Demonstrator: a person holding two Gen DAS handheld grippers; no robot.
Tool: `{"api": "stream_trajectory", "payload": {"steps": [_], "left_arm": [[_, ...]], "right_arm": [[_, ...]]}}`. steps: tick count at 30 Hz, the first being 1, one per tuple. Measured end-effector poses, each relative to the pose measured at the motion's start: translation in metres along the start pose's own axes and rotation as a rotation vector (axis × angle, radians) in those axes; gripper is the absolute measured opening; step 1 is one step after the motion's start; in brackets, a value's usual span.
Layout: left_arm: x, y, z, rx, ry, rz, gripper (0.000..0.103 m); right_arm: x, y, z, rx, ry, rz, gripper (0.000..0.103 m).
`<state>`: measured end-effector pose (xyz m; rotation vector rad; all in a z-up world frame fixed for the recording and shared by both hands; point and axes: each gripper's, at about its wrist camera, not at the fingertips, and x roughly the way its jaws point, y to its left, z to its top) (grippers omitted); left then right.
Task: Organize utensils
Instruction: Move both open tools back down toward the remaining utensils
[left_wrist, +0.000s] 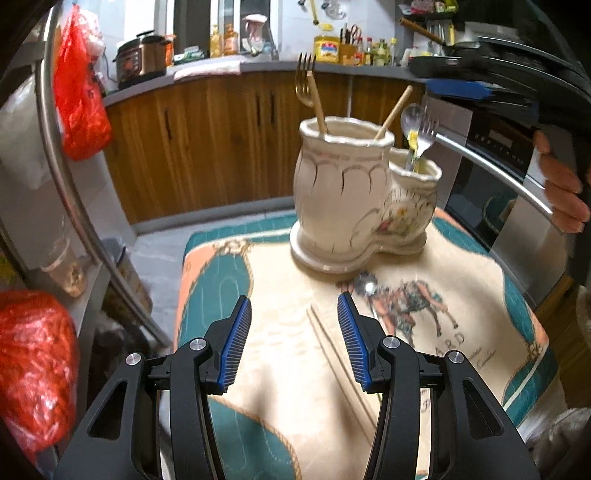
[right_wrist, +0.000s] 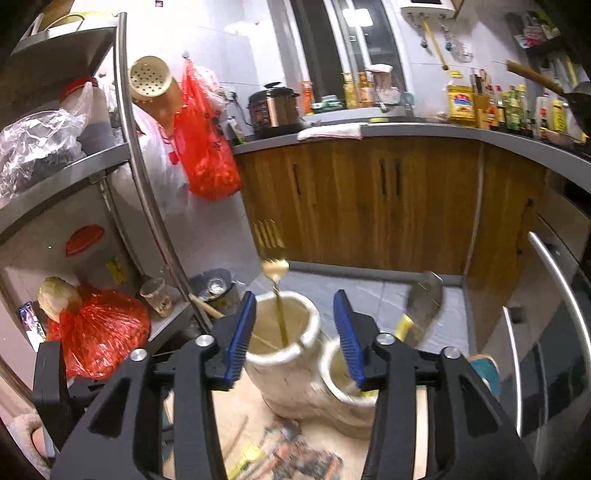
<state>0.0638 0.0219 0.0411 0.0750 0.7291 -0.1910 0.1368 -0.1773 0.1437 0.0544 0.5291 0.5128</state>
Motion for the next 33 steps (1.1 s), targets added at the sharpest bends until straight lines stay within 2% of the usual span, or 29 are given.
{"api": "stream_trajectory", "payload": {"steps": [7,11,16,21,24,33], "left_arm": [[0.011,-0.006,-0.019,-0.006,0.083,0.025,0.050],[0.024,-0.006,-0.028,-0.044,0.142,0.015,0.050],[0.039,-0.010,-0.037,-0.074,0.211,0.008,0.040],[0.043,-0.018,-0.039,-0.091,0.233,-0.032,0.027],[0.047,-0.023,-0.040,-0.080,0.245,-0.030,0.019],[0.058,-0.028,-0.036,-0.064,0.257,-0.014,0.016]], "right_arm": [[-0.023,-0.009,-0.046,0.019,0.036,-0.038,0.052],[-0.017,-0.009,-0.075,0.030,0.106,-0.039,0.052],[0.005,-0.001,-0.108,0.000,0.191,-0.066,0.052],[0.022,0.003,-0.131,0.009,0.265,-0.051,0.042],[0.027,0.007,-0.141,0.002,0.294,-0.038,0.036],[0.038,0.010,-0.153,0.012,0.354,-0.008,0.034]]}}
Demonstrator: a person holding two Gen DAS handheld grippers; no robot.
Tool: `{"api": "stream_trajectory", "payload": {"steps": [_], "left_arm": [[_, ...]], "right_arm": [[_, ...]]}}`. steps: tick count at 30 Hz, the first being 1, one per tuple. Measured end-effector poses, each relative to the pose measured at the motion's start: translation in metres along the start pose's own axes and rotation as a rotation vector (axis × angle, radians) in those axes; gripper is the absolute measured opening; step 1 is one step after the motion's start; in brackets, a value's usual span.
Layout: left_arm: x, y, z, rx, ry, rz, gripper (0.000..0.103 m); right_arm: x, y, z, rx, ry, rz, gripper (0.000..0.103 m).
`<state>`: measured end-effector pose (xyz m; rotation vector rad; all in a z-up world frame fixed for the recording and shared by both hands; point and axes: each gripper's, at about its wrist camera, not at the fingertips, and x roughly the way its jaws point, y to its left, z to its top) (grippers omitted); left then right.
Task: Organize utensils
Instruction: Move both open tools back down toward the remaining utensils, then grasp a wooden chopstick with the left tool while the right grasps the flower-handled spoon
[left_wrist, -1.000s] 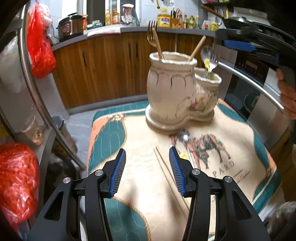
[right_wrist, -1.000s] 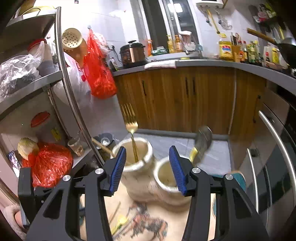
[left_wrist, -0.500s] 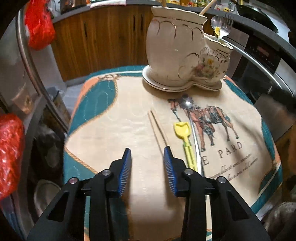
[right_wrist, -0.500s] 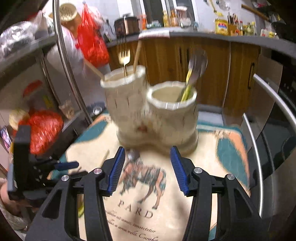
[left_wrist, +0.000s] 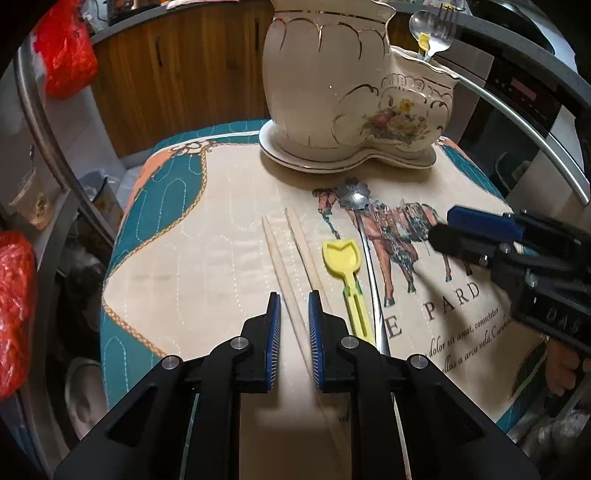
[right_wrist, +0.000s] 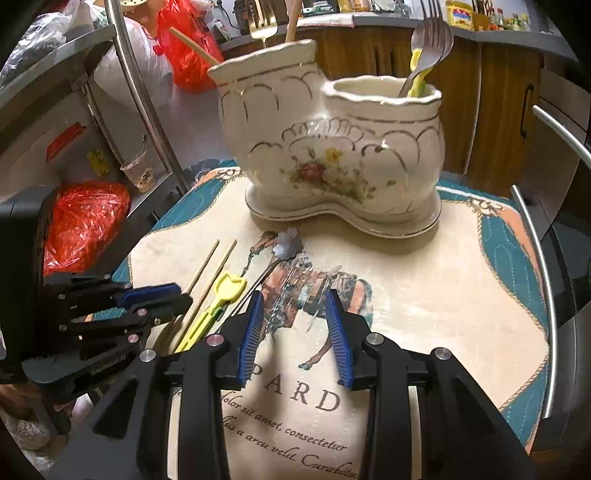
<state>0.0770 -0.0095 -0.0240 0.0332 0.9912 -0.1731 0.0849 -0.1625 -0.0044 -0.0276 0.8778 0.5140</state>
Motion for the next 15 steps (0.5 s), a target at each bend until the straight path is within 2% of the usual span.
{"api": "stream_trajectory", "payload": {"steps": [10,15], "left_arm": [[0.004,0.008,0.005,-0.017,-0.012,-0.018,0.009],[0.004,0.013,0.003,-0.025,-0.023,-0.037,0.008]], "right_arm": [[0.028,0.003,0.013,0.060,0.072,0.046,0.027],[0.045,0.014,0.021,0.051,0.092,0.012,0.022]]}}
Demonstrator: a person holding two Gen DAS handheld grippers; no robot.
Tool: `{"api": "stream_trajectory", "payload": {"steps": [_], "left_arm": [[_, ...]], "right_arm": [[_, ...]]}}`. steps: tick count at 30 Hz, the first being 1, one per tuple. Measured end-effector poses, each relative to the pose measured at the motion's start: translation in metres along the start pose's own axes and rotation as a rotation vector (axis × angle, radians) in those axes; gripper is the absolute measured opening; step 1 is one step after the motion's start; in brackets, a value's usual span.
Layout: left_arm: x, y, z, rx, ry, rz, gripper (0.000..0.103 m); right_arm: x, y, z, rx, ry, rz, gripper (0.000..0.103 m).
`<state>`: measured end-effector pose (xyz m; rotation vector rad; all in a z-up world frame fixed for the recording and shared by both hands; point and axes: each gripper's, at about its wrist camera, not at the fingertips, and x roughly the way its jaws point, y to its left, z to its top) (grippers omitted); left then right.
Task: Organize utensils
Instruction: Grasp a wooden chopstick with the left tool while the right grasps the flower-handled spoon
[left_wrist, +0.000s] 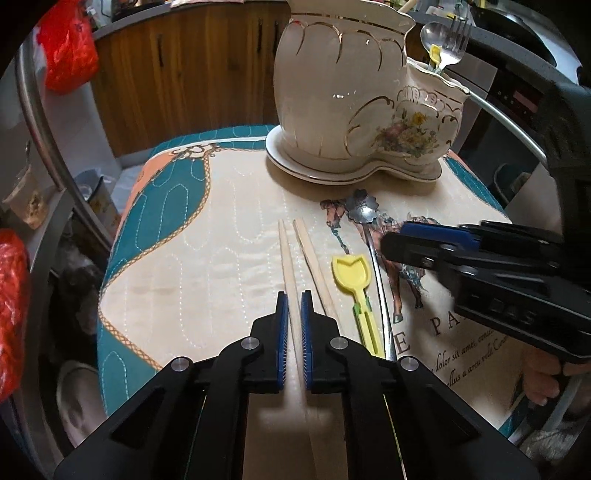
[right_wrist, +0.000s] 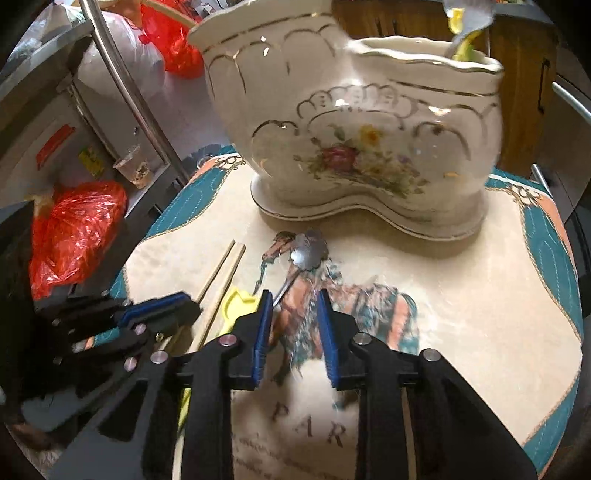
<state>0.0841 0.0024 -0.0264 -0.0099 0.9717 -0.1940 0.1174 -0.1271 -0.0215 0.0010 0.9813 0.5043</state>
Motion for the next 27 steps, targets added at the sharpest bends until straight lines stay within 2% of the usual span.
{"api": "stream_trajectory", "payload": {"steps": [6,7,8,14,17,23,27], "left_arm": [[0.000,0.003,-0.001,-0.004,-0.010,-0.016,0.008],[-0.001,0.003,-0.002,-0.003,-0.012,-0.017,0.008],[-0.001,0.003,-0.002,-0.001,-0.013,-0.018,0.007],[-0.001,0.007,-0.003,-0.019,-0.026,-0.036,0.007],[-0.003,0.009,-0.005,-0.024,-0.031,-0.038,0.007],[-0.009,0.011,-0.010,-0.033,-0.018,-0.049,0.007],[-0.013,0.006,-0.014,-0.004,0.014,-0.040,0.007]], "right_arm": [[0.013,0.017,0.005,-0.054,0.011,-0.094,0.021],[0.014,0.019,0.005,-0.069,0.013,-0.104,0.019],[0.014,0.021,0.004,-0.077,0.017,-0.111,0.013],[0.004,0.004,0.000,-0.027,0.021,-0.074,0.003],[-0.007,-0.007,-0.006,-0.010,0.021,-0.052,0.003],[-0.029,-0.027,-0.020,-0.034,0.034,-0.066,0.003],[-0.037,-0.038,-0.034,-0.067,0.098,-0.066,0.003]]}}
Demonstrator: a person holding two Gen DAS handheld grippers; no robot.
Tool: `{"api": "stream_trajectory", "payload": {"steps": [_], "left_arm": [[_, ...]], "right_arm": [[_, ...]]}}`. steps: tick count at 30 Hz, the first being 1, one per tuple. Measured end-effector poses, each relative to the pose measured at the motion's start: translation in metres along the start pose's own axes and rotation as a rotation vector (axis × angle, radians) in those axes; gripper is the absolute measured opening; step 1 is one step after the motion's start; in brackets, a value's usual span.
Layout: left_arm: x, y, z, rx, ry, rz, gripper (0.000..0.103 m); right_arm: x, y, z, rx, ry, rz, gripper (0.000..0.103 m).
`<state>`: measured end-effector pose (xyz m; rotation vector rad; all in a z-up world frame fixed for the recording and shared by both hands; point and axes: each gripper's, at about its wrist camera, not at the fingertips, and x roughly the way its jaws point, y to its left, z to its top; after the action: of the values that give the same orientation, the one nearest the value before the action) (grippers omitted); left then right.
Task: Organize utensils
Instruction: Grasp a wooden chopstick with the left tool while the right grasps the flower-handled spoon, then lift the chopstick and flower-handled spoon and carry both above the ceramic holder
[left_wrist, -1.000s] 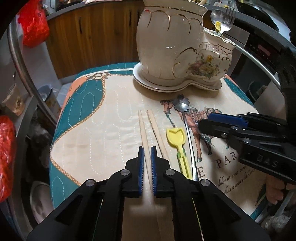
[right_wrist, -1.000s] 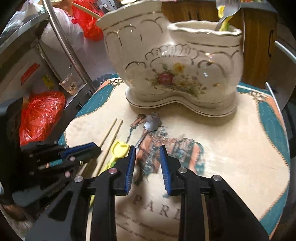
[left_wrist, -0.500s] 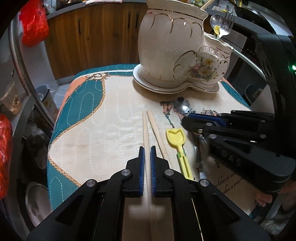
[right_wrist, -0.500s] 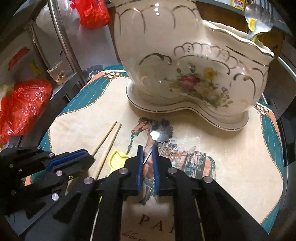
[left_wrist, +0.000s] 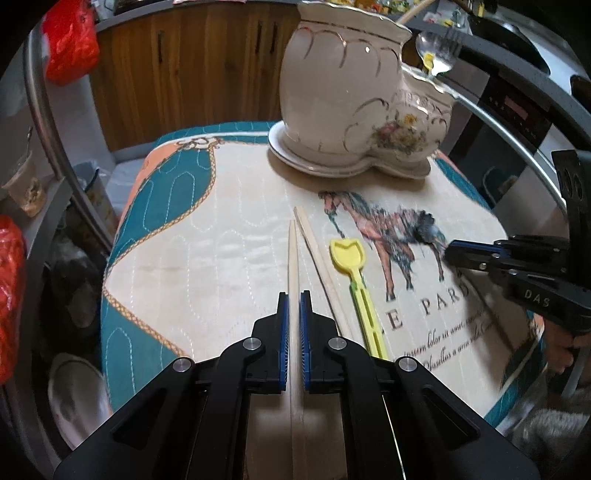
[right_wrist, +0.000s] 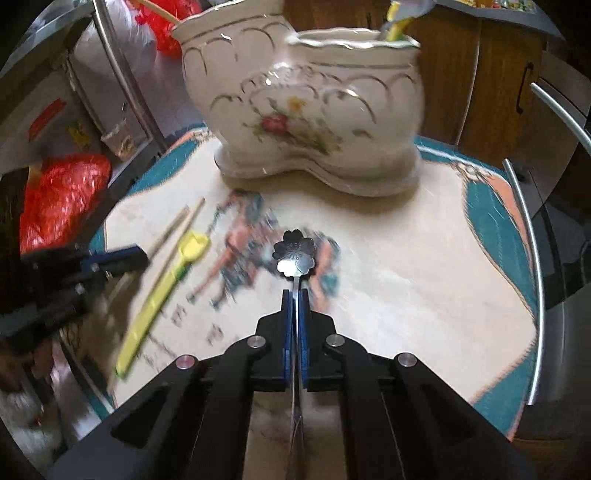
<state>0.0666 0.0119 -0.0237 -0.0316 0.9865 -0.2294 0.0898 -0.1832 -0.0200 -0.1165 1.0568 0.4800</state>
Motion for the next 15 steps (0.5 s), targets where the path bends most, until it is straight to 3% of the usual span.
{"api": "stream_trajectory", "payload": {"steps": [4,6,9,15], "left_arm": [[0.002,-0.009,0.002,0.050,0.044,0.023,0.008],[0.003,-0.012,0.003,0.080,0.061,0.022,0.014],[0.004,-0.021,0.006,0.148,0.094,0.046,0.016],[0.009,-0.028,0.015,0.255,0.153,0.056,0.017]], "right_arm": [[-0.004,0.000,-0.006,-0.057,0.047,-0.004,0.004],[-0.004,0.005,-0.007,-0.088,0.069,-0.007,0.005],[-0.005,0.008,-0.009,-0.131,0.097,-0.015,0.006],[0.000,0.009,-0.002,-0.164,0.155,0.002,0.006]]}}
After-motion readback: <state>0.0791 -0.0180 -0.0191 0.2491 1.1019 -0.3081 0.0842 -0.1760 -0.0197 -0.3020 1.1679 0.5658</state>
